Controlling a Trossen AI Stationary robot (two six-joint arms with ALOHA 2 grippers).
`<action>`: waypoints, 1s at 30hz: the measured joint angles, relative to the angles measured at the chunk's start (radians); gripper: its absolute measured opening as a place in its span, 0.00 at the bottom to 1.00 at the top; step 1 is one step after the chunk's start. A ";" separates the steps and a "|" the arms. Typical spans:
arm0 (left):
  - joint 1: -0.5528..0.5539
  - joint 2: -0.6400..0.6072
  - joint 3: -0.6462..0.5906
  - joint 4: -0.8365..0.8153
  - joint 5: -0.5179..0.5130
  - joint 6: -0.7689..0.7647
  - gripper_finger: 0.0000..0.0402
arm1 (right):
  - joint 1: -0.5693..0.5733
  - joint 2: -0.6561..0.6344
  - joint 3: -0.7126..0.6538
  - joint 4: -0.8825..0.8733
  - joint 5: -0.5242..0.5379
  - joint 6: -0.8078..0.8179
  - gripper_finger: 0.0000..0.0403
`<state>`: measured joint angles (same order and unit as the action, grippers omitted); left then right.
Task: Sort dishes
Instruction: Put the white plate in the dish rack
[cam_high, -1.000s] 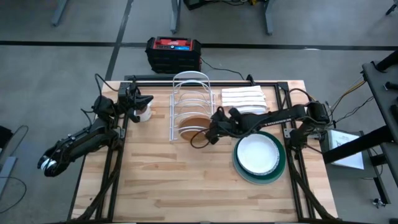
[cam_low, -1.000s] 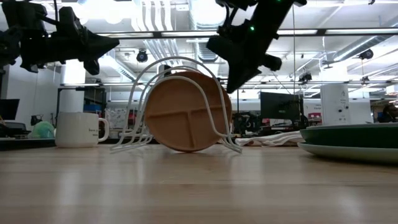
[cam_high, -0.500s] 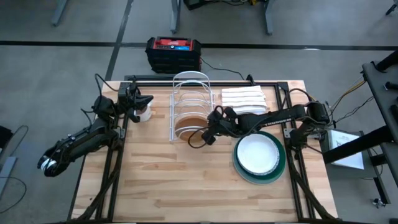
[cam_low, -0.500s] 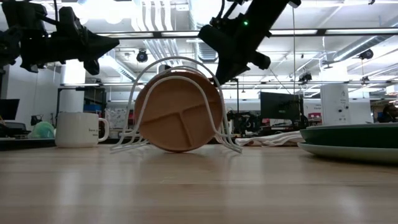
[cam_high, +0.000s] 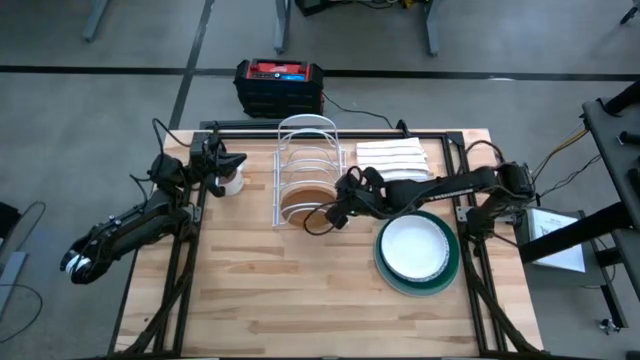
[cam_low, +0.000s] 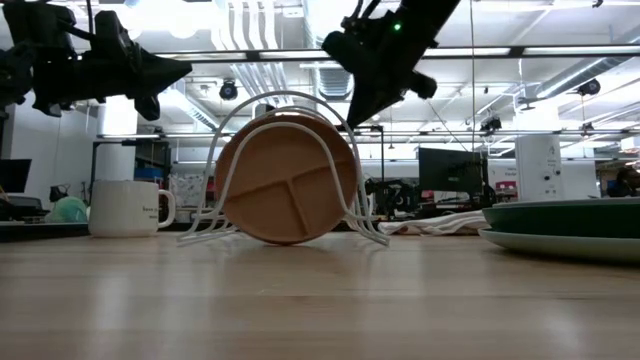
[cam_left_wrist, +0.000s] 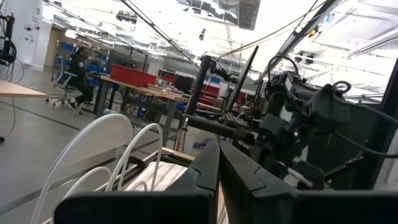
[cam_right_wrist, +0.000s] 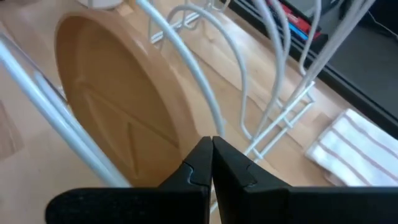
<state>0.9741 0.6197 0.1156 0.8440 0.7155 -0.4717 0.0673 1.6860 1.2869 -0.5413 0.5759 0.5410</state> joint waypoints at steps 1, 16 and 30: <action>0.000 0.000 0.000 0.000 0.000 0.000 0.00 | 0.002 -0.012 0.000 -0.019 0.000 0.007 0.00; 0.000 0.003 0.000 0.000 0.000 0.010 0.00 | 0.009 -0.271 -0.029 -0.532 -0.294 0.100 0.00; 0.000 0.034 0.000 -0.001 -0.006 0.023 0.00 | 0.007 -0.407 -0.297 -0.715 -0.421 0.553 0.05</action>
<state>0.9741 0.6538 0.1158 0.8435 0.7098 -0.4492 0.0738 1.2789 0.9902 -1.2564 0.1549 1.0942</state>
